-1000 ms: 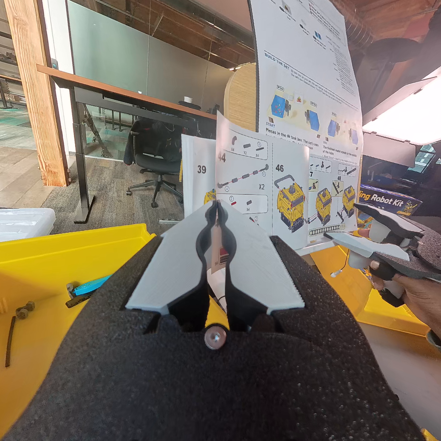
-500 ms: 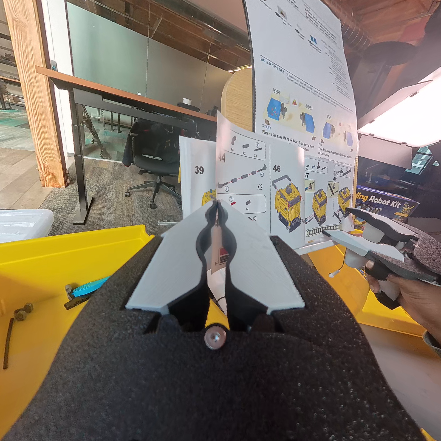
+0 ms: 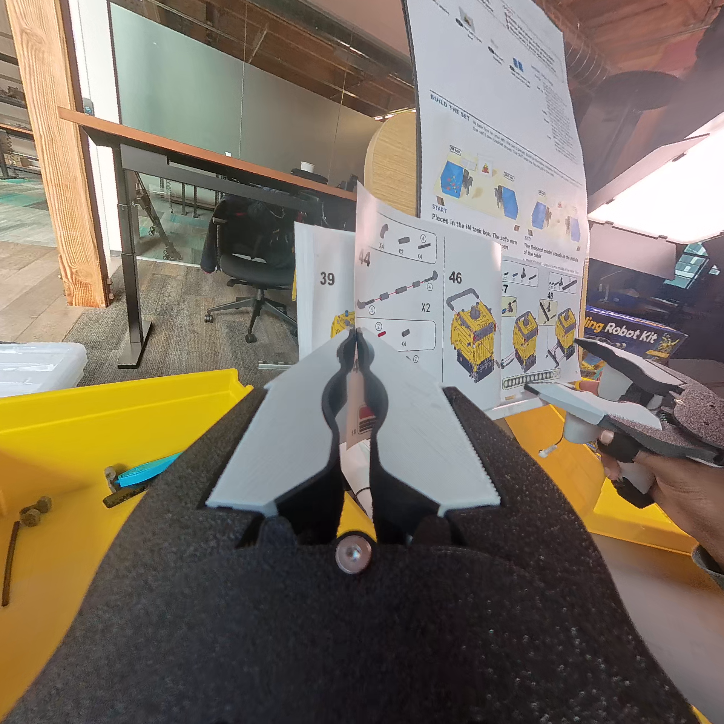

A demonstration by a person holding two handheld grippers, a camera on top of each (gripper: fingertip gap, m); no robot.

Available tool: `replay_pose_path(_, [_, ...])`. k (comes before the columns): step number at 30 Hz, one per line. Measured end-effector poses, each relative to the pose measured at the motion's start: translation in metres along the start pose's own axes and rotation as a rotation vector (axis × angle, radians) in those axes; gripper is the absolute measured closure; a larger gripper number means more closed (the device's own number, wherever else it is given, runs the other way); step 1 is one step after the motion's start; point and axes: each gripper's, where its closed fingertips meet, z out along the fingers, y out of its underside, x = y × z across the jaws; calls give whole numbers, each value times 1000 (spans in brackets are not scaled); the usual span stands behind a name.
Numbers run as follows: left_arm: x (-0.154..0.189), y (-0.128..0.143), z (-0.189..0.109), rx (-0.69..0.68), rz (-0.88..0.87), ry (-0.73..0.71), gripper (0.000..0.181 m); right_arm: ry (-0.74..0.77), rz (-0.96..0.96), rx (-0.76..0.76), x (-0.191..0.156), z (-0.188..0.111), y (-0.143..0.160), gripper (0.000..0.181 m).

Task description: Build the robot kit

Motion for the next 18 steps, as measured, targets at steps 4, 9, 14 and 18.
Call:
replay_pose_path(4, [-1,1,1,0,-4,-2,181,-6,-11,5,-4,0,0,64])
replay_pose_path(9, [0,1,1,-1,-1,-3,181,-25,-33,18,-11,0,-2,80])
replay_pose_path(14, [1,3,2,-4,1,-3,181,-34,-38,41,-14,-2,-5,105])
replay_pose_path(18, [-1,1,0,0,-2,-6,181,-39,-35,34,-13,-2,-8,87])
